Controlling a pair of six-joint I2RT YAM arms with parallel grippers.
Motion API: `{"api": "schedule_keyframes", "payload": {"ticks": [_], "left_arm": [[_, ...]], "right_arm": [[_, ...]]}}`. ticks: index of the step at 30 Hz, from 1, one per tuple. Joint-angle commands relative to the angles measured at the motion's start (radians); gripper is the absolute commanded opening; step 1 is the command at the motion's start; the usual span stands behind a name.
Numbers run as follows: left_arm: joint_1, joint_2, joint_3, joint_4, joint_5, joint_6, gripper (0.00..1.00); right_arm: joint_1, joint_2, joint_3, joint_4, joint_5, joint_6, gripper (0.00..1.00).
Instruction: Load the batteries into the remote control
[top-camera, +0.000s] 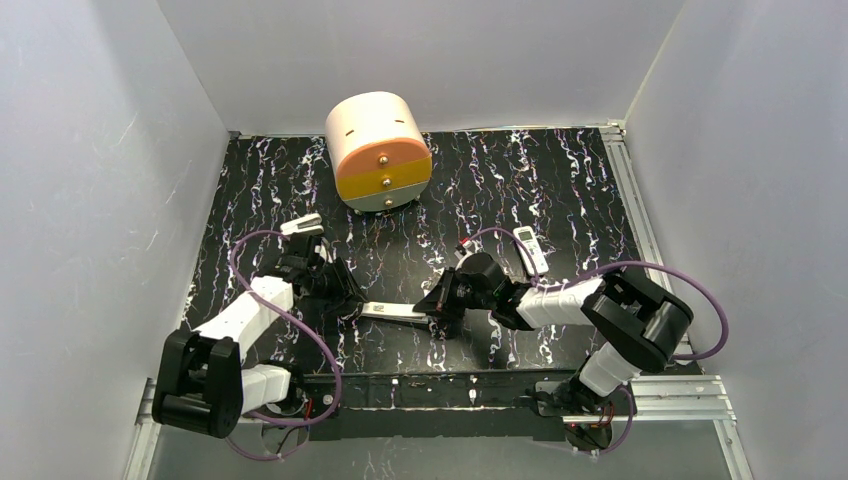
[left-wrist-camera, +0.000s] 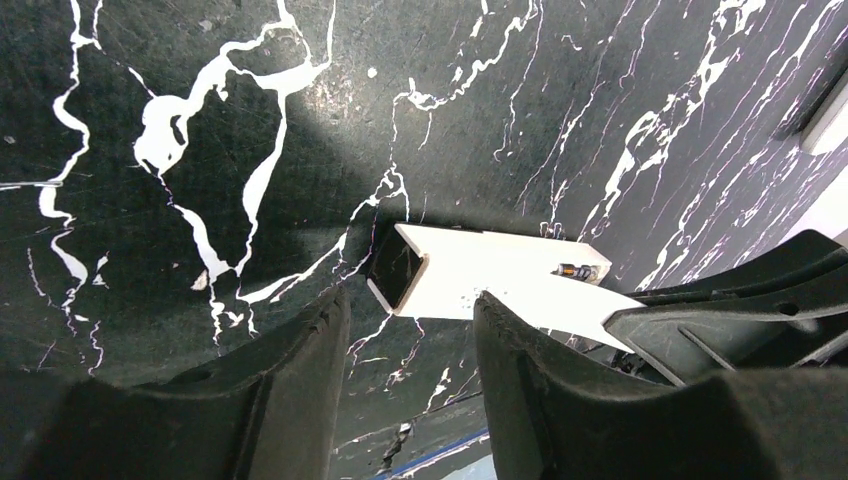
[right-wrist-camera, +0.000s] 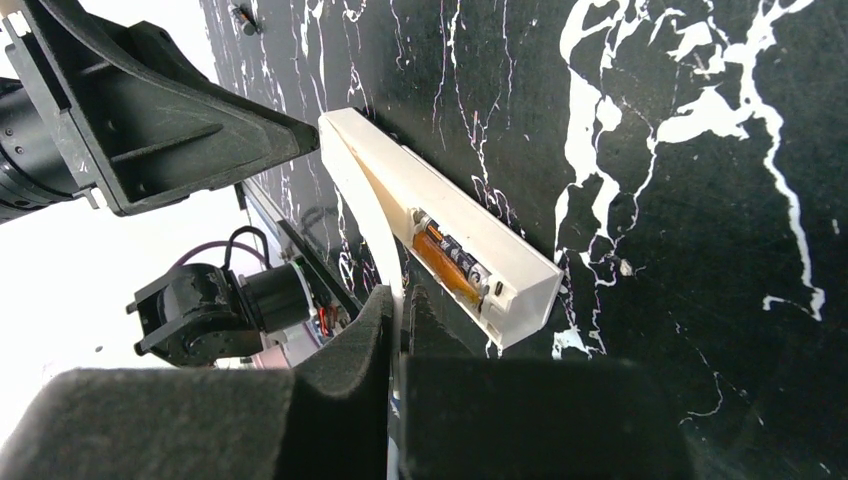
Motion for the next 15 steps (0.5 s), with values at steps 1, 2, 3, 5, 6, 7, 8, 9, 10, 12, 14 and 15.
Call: {"api": "schedule_keyframes", "payload": {"ticks": [1,2,3,5,6,7,8,9,10,12,14,15], "left_arm": [[0.003,0.013,-0.018,0.010,0.020,-0.002,0.46],[0.003,0.017,-0.019,0.014,0.022,-0.002,0.46],[0.003,0.021,-0.021,0.016,0.023,-0.002,0.45],[0.003,0.028,-0.022,0.021,0.025,-0.002,0.45],[0.003,0.030,-0.022,0.022,0.025,-0.002,0.45],[0.004,0.032,-0.023,0.022,0.024,-0.002,0.44],[0.003,0.035,-0.024,0.022,0.025,-0.001,0.44],[0.003,0.037,-0.024,0.025,0.025,0.000,0.44],[0.003,0.040,-0.025,0.026,0.024,0.001,0.43],[0.003,0.046,-0.027,0.027,0.024,0.001,0.42],[0.002,0.053,-0.030,0.032,0.025,0.001,0.40],[0.002,0.058,-0.032,0.035,0.028,0.000,0.39]], "right_arm": [[0.008,-0.018,0.012,-0.136,0.066,-0.020,0.01],[0.007,-0.020,0.010,-0.144,0.068,-0.021,0.01],[0.008,-0.020,0.011,-0.155,0.071,-0.023,0.01],[0.006,-0.022,0.013,-0.177,0.075,-0.027,0.01],[0.007,-0.022,0.014,-0.185,0.077,-0.029,0.01],[0.006,-0.022,0.015,-0.190,0.079,-0.031,0.01],[0.006,-0.022,0.018,-0.194,0.079,-0.034,0.01],[0.008,-0.018,0.021,-0.199,0.077,-0.036,0.01],[0.007,-0.014,0.025,-0.202,0.074,-0.037,0.01],[0.006,-0.008,0.029,-0.203,0.068,-0.040,0.01],[0.007,-0.005,0.033,-0.203,0.063,-0.042,0.01],[0.007,-0.005,0.036,-0.205,0.060,-0.044,0.01]]}}
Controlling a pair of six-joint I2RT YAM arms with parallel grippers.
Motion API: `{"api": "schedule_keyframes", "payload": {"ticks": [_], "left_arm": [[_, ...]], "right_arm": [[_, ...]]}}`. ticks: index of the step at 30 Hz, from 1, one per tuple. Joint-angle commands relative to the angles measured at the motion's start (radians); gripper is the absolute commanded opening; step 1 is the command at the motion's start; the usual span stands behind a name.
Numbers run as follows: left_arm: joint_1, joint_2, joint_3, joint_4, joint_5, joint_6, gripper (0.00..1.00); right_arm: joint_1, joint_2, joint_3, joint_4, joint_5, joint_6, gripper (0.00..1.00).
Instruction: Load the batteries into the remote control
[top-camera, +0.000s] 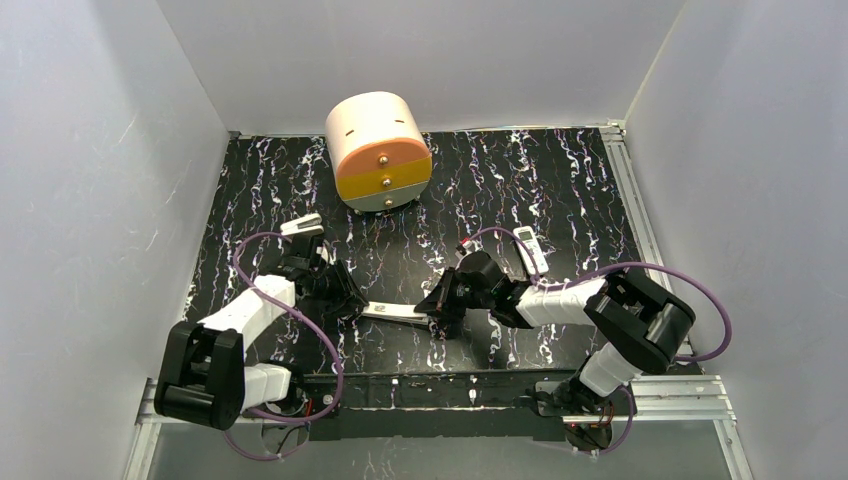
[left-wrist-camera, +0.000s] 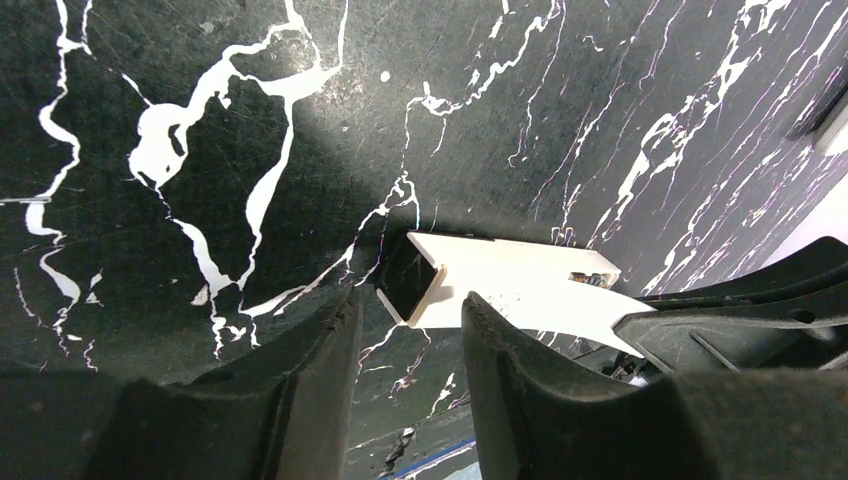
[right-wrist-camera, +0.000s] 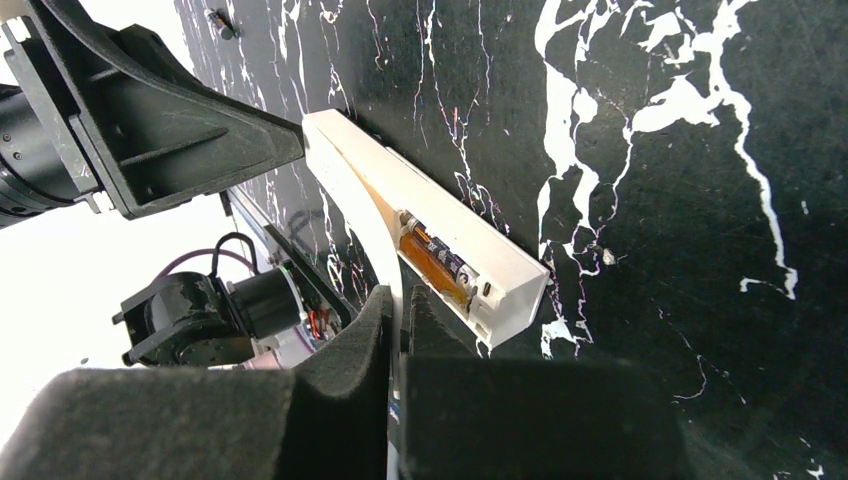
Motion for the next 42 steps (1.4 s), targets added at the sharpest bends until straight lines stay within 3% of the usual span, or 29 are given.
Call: {"api": "schedule_keyframes", "payload": {"ticks": [1,18,33,42], "left_arm": [[0.002,0.020,-0.019,0.008,0.024,-0.001,0.38],[-0.052,0.102,-0.050,-0.003,-0.039,0.011,0.20],[-0.066,0.141,-0.046,-0.027,-0.075,0.021,0.19],[-0.067,0.153,-0.040,-0.028,-0.076,0.022,0.19]], "right_arm": [[0.004,0.012,0.016,-0.122,0.035,-0.043,0.01],[0.003,-0.015,0.020,-0.169,0.035,-0.052,0.01],[-0.015,-0.145,0.026,-0.279,0.043,-0.049,0.41],[-0.034,-0.208,0.020,-0.363,0.037,-0.066,0.46]]}}
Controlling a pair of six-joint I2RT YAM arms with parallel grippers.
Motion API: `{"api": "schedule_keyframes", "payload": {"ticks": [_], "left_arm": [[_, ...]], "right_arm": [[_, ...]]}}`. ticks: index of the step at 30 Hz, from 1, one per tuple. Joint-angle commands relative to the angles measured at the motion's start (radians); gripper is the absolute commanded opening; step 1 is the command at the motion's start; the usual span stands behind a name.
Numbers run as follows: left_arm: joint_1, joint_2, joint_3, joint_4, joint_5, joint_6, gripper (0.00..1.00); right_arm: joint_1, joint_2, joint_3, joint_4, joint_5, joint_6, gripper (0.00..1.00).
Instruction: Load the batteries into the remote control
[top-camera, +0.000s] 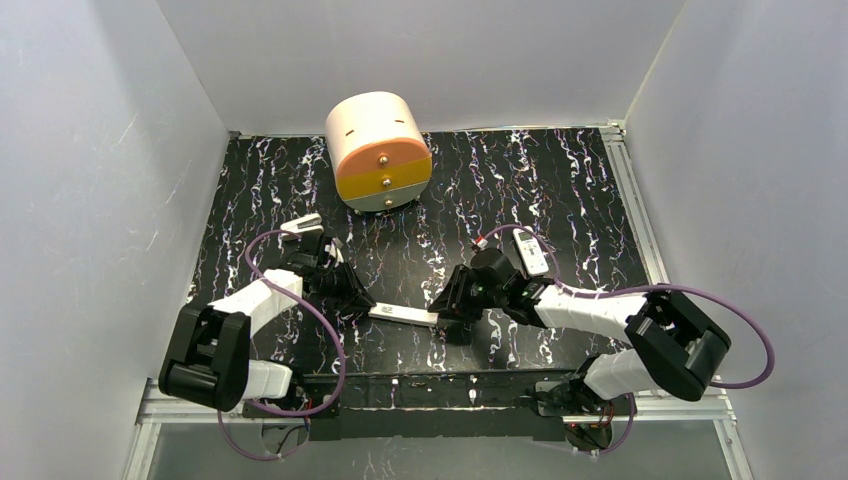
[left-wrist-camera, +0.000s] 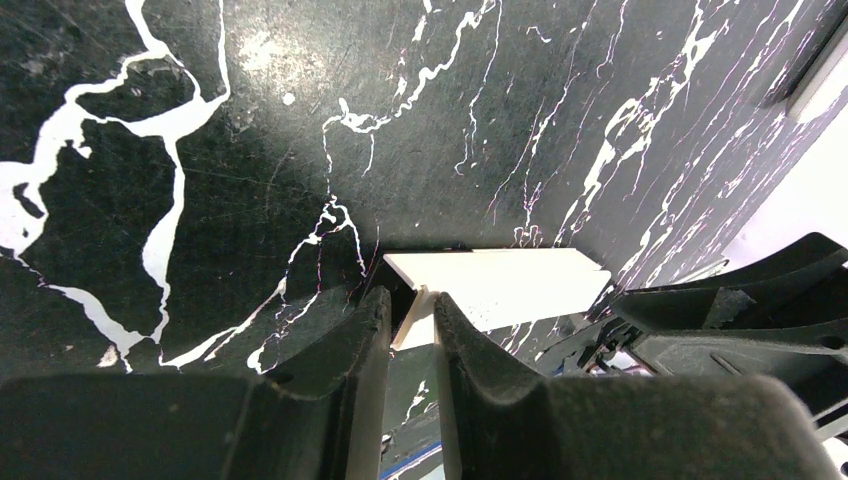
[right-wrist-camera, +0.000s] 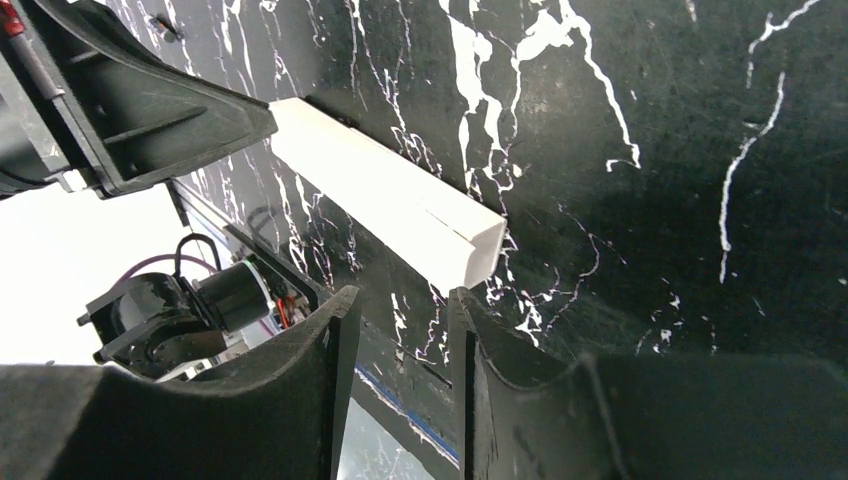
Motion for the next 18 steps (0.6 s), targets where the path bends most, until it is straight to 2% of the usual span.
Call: {"api": "schedule_keyframes", "payload": {"ticks": [1,5,12,18], "left_arm": [[-0.017,0.058,-0.047,-0.122,-0.129,0.038,0.19],[-0.018,0.059,-0.046,-0.122,-0.125,0.039,0.19],[-0.018,0.057,-0.047,-0.123,-0.123,0.039,0.19],[-0.019,0.059,-0.047,-0.123,-0.123,0.039,0.19]], "right_arm": [[-0.004,-0.021,0.008,-0.062,0.009,-0.027,0.46],[-0.004,0.005,0.022,-0.080,0.020,-0.058,0.45],[-0.004,0.049,0.057,-0.104,0.048,-0.103,0.30],[-0.004,0.077,0.052,-0.090,0.043,-0.109,0.27]]}}
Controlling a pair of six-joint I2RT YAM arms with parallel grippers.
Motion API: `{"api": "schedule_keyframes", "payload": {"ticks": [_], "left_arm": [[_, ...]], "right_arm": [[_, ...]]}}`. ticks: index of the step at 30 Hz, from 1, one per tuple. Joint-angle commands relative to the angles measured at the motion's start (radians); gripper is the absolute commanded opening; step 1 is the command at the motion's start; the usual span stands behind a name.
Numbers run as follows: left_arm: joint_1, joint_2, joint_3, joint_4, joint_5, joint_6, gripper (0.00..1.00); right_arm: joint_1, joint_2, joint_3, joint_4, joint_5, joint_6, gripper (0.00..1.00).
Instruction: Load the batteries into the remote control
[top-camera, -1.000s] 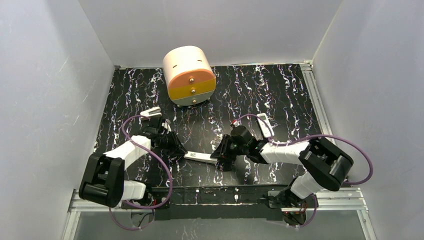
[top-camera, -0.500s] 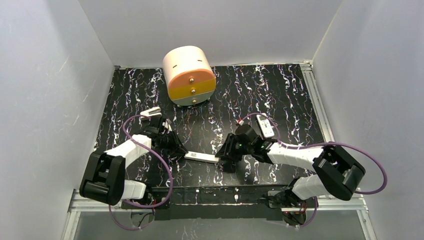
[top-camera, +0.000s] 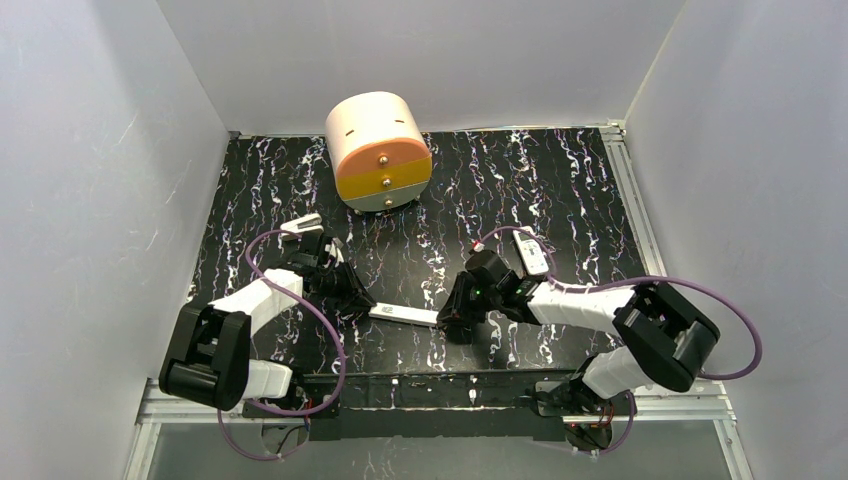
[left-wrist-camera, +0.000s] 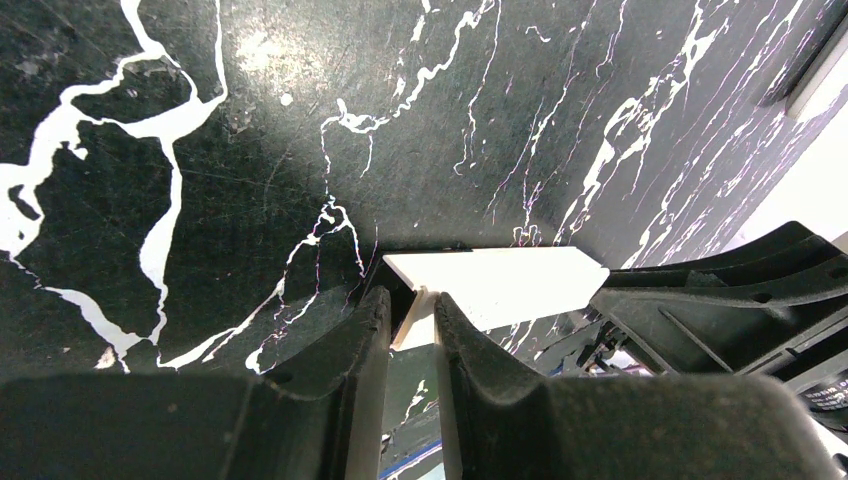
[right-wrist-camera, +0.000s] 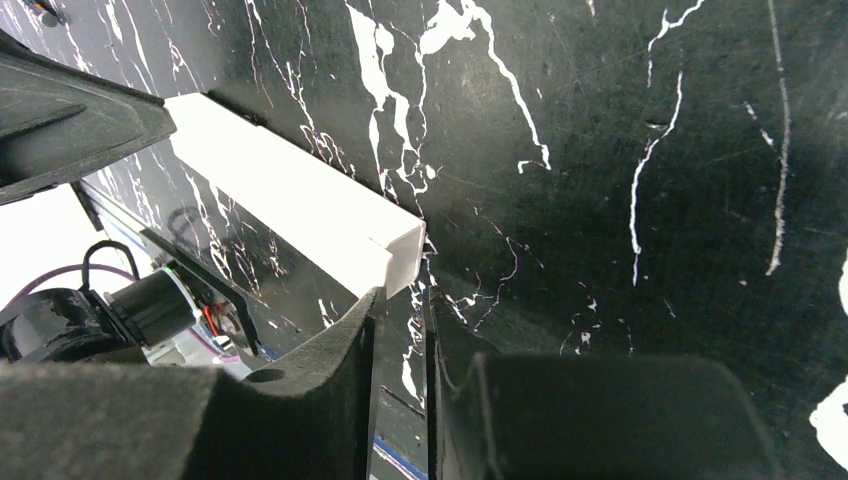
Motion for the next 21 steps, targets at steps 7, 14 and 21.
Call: {"api": "schedule_keyframes", "payload": {"ticks": [7,14,21], "left_arm": [[-0.019,0.056,-0.050,-0.121,-0.121,0.039,0.19],[-0.020,0.052,-0.063,-0.115,-0.113,0.032,0.18],[-0.020,0.046,-0.070,-0.113,-0.117,0.028,0.17]], "right_arm": [[-0.002,0.059,0.038,0.023,0.003,-0.030,0.26],[-0.003,0.098,0.045,0.008,0.000,-0.038,0.22],[0.007,0.099,0.075,-0.038,0.022,-0.066,0.28]]}}
